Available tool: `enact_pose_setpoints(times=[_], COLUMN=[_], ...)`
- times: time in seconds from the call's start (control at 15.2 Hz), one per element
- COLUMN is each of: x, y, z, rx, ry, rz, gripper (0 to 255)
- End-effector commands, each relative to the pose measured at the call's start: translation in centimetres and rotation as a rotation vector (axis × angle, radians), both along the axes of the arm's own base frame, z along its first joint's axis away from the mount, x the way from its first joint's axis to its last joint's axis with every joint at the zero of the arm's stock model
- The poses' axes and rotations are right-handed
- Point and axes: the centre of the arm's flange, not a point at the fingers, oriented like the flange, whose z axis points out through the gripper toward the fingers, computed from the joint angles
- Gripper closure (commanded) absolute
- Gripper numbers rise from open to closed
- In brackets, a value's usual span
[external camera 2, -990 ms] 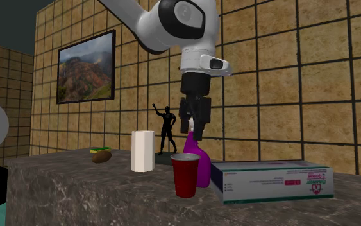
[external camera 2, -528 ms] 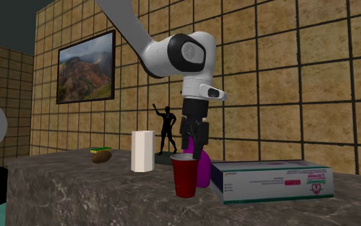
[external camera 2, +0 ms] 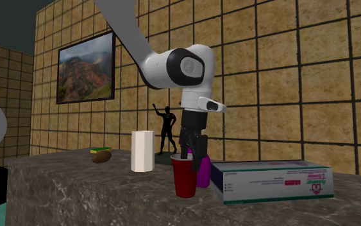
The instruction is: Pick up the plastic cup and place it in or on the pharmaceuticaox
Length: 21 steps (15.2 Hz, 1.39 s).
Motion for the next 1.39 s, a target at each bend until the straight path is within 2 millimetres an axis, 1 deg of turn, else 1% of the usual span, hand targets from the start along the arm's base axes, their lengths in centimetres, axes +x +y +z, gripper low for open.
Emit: enact_pose_setpoints(times=[0.0, 0.26, 0.33, 0.92, 1.32], x=[0.0, 0.0, 0.0, 0.0, 0.0], y=[0.0, 0.0, 0.0, 0.0, 0.0], z=[-0.1, -0.1, -0.1, -0.1, 3.1], rx=[0.0, 0.0, 0.0, 0.0, 0.0], ry=[0.0, 0.0, 0.0, 0.0, 0.0], rz=[0.0, 0.0, 0.0, 0.0, 0.0], gripper=[0, 0, 255, 255, 255])
